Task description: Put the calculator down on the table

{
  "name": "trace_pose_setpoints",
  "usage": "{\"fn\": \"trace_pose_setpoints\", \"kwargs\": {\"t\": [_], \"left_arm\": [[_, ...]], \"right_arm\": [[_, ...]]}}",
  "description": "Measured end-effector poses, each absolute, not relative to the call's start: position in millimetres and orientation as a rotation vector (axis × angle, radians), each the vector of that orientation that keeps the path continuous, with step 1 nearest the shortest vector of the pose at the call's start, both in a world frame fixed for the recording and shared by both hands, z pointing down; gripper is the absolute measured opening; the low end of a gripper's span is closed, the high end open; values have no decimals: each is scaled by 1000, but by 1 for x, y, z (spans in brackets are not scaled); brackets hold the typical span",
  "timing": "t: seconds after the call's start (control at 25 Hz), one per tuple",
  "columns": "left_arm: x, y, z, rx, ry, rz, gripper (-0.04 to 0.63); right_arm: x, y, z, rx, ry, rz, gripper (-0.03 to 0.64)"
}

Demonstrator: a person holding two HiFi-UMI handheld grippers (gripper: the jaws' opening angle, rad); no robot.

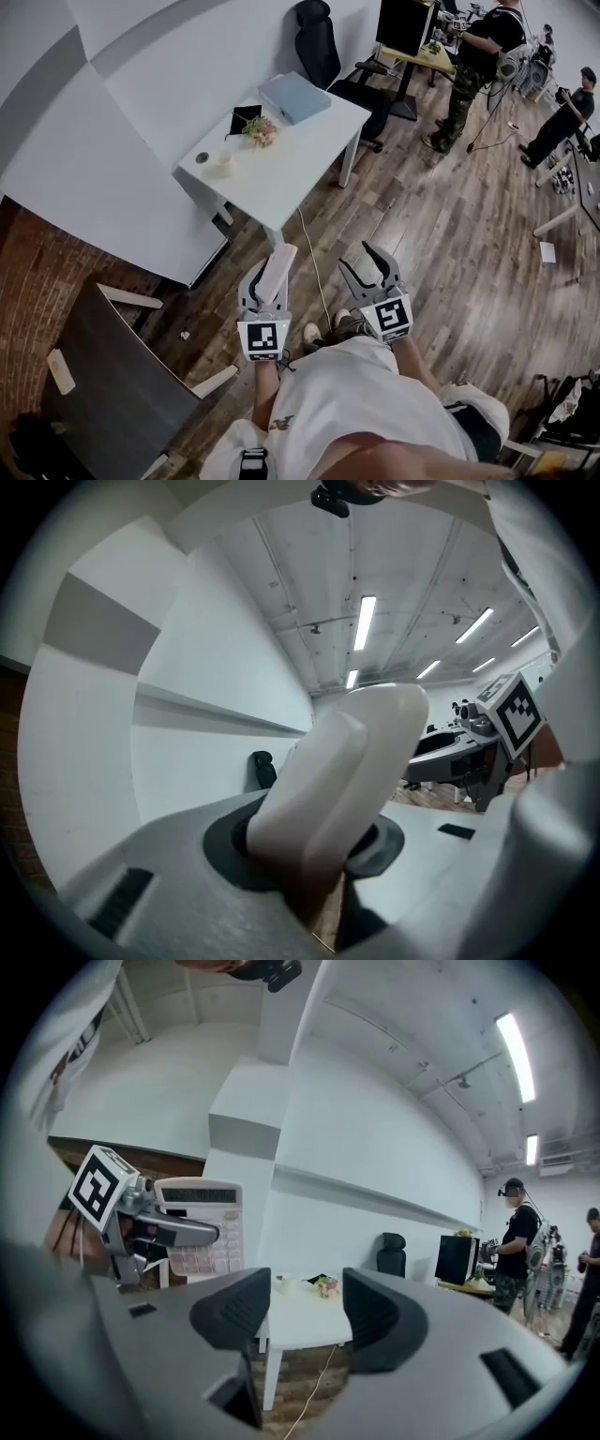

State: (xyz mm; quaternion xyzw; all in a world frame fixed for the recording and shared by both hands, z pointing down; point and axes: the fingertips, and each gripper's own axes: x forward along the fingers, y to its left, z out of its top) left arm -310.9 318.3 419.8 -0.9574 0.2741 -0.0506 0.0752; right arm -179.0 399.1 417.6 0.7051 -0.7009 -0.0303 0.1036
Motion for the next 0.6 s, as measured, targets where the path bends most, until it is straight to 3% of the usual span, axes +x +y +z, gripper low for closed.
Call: {"fn": "trace_pose_setpoints", "kwargs": {"t": [0.16, 0.6], "left_arm": [[-312, 310, 419, -2875, 828, -138, 118], [-294, 273, 424, -2871, 848, -164, 118]], "right_arm": [[-176, 393, 417, 2090, -2042, -86, 281], [-158, 355, 422, 2072, -2060, -70, 281]]}}
